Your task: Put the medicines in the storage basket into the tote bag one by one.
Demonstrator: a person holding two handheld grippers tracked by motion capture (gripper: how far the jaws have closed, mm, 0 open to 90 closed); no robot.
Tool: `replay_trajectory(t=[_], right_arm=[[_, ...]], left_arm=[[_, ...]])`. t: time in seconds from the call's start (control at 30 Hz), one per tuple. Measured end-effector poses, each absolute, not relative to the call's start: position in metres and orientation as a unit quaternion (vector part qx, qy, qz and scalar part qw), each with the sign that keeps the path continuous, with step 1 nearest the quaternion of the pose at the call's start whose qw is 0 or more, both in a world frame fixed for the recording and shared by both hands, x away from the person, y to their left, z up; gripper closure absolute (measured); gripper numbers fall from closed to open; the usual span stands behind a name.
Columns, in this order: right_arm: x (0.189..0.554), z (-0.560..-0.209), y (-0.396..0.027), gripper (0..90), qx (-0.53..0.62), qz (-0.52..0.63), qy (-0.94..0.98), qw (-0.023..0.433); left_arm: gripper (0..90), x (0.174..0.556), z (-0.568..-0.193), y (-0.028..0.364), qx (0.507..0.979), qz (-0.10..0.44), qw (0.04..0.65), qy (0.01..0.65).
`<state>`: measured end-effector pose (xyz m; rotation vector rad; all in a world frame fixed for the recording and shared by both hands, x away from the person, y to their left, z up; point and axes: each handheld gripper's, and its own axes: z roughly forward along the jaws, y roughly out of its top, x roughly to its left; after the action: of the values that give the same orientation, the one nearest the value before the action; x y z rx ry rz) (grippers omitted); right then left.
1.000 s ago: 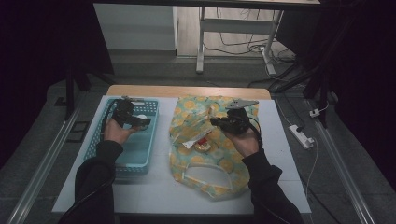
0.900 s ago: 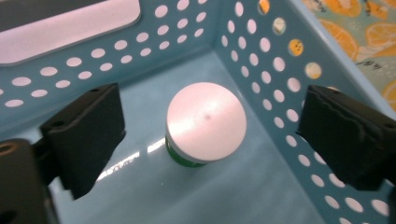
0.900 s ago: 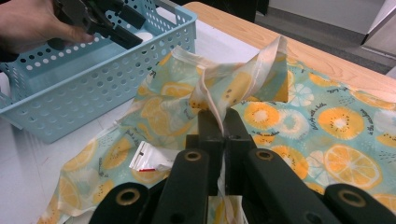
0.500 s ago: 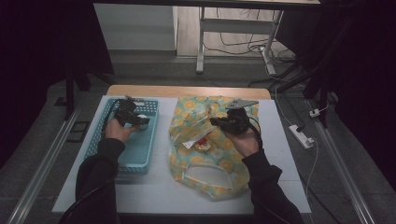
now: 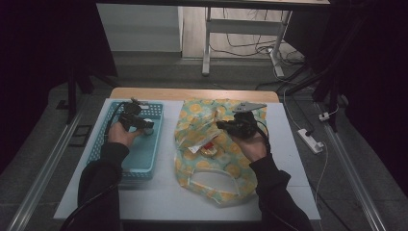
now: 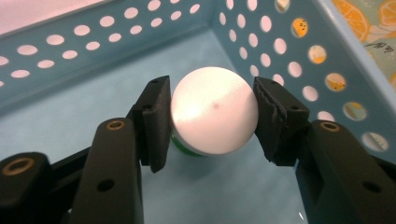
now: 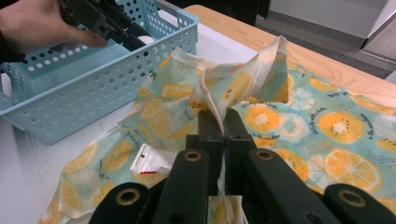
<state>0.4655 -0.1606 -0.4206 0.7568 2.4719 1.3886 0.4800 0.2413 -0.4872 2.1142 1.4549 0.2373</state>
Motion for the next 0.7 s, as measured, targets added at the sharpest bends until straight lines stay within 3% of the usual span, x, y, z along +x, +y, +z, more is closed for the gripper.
replay_trajectory(t=[0.7], right_arm=[[0.465,-0.419,-0.161,89.7,0.255,0.474,0.837,0.102]], left_arm=[[49.8,0.448,-0.442,0.24,0.789,0.098,0.349,0.496]])
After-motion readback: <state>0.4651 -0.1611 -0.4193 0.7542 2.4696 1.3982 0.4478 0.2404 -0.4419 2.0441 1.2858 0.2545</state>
